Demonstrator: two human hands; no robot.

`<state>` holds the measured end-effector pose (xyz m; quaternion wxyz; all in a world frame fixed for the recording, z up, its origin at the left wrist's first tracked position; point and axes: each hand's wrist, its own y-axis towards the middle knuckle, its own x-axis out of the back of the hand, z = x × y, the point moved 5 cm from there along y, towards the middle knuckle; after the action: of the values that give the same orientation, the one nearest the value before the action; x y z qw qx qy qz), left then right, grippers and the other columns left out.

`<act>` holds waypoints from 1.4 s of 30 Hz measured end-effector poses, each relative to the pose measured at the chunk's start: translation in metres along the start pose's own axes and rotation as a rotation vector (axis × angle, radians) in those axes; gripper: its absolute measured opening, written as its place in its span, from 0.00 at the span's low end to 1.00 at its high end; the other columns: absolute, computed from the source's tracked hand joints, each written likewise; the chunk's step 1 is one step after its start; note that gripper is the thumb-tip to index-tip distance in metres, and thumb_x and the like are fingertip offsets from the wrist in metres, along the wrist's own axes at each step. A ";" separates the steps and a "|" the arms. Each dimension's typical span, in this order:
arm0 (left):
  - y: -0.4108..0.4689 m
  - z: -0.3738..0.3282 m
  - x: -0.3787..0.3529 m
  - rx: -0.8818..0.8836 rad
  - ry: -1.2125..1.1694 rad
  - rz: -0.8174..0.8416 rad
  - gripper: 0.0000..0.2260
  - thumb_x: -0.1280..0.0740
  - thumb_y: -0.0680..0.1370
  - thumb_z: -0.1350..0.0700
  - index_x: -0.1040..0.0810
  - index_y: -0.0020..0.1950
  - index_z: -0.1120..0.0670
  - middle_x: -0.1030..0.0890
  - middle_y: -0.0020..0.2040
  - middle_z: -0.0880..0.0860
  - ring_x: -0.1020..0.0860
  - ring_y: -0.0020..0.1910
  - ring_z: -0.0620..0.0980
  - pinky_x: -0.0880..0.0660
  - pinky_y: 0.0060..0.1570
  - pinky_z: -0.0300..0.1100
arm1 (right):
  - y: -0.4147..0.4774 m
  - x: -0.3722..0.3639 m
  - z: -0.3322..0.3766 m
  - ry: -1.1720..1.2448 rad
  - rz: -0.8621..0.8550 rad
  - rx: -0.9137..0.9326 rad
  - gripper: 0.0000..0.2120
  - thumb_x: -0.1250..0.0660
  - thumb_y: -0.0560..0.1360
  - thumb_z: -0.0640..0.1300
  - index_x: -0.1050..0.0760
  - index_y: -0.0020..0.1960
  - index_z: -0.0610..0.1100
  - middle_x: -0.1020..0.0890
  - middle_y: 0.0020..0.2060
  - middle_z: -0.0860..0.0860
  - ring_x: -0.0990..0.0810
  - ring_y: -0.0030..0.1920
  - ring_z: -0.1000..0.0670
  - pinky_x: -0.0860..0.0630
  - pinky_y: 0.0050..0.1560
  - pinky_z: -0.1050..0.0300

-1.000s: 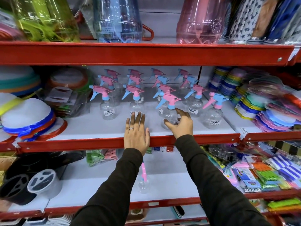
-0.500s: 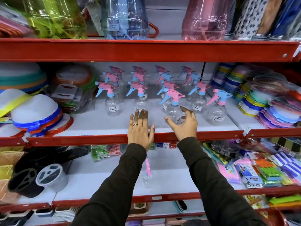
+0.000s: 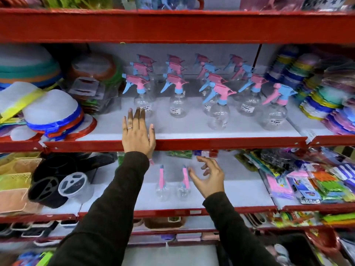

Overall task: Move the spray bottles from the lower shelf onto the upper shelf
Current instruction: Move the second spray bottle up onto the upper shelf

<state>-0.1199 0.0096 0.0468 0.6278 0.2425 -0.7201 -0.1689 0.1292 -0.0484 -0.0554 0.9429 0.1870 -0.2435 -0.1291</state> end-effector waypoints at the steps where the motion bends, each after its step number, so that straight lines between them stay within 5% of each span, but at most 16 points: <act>1: 0.000 0.004 -0.001 -0.001 0.000 0.006 0.30 0.56 0.81 0.45 0.44 0.79 0.60 0.42 0.80 0.58 0.51 0.81 0.56 0.59 0.79 0.51 | -0.009 -0.008 -0.013 -0.014 0.042 -0.053 0.23 0.26 0.67 0.60 0.21 0.59 0.53 0.23 0.48 0.60 0.24 0.44 0.61 0.31 0.40 0.75; 5: -0.001 0.009 -0.007 -0.013 0.011 0.025 0.29 0.55 0.82 0.46 0.43 0.79 0.60 0.42 0.80 0.57 0.52 0.81 0.57 0.56 0.79 0.55 | -0.043 -0.041 -0.067 -0.055 0.269 -0.340 0.36 0.23 0.64 0.60 0.28 0.69 0.50 0.24 0.62 0.53 0.23 0.59 0.53 0.22 0.55 0.60; 8: 0.002 0.010 -0.012 -0.006 0.026 0.022 0.29 0.54 0.82 0.46 0.43 0.79 0.60 0.42 0.80 0.58 0.52 0.81 0.57 0.55 0.79 0.56 | -0.062 -0.067 -0.097 -0.145 0.439 -0.523 0.46 0.21 0.64 0.58 0.37 0.76 0.46 0.30 0.73 0.48 0.31 0.72 0.45 0.32 0.72 0.51; 18: 0.003 0.013 -0.017 -0.017 0.032 -0.035 0.29 0.53 0.82 0.46 0.43 0.79 0.60 0.43 0.81 0.57 0.52 0.81 0.58 0.58 0.79 0.54 | -0.053 -0.116 -0.113 -0.101 0.375 -0.699 0.32 0.21 0.67 0.42 0.29 0.68 0.44 0.22 0.62 0.44 0.22 0.62 0.41 0.26 0.66 0.51; 30: 0.002 0.012 -0.014 -0.016 0.012 -0.012 0.28 0.52 0.82 0.47 0.42 0.79 0.60 0.41 0.80 0.58 0.51 0.81 0.58 0.57 0.79 0.55 | -0.051 -0.063 -0.062 -0.054 0.142 -0.418 0.28 0.20 0.62 0.51 0.27 0.59 0.54 0.24 0.50 0.54 0.22 0.53 0.48 0.22 0.55 0.56; 34: 0.001 0.012 -0.012 -0.004 0.010 0.013 0.28 0.52 0.82 0.47 0.42 0.79 0.60 0.40 0.80 0.58 0.51 0.81 0.58 0.58 0.79 0.55 | -0.043 -0.036 -0.022 -0.049 0.071 -0.267 0.30 0.21 0.62 0.52 0.26 0.61 0.49 0.24 0.51 0.53 0.23 0.52 0.49 0.21 0.55 0.51; 39: 0.001 0.012 -0.011 0.004 -0.007 0.037 0.29 0.52 0.82 0.46 0.42 0.79 0.60 0.41 0.80 0.58 0.51 0.81 0.58 0.56 0.79 0.56 | -0.027 -0.008 0.032 0.004 0.032 -0.124 0.33 0.24 0.60 0.59 0.28 0.62 0.50 0.27 0.51 0.56 0.25 0.48 0.55 0.30 0.47 0.77; 42: 0.001 0.012 -0.011 0.001 -0.014 0.042 0.29 0.52 0.82 0.46 0.42 0.79 0.60 0.41 0.80 0.58 0.51 0.81 0.58 0.56 0.79 0.56 | -0.013 0.008 0.066 0.012 -0.053 0.010 0.31 0.24 0.61 0.56 0.25 0.60 0.45 0.28 0.49 0.55 0.27 0.45 0.56 0.32 0.48 0.77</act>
<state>-0.1310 0.0155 0.0363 0.6260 0.2265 -0.7295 -0.1572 0.1010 -0.0815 -0.0037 0.9396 0.1988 -0.2335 -0.1518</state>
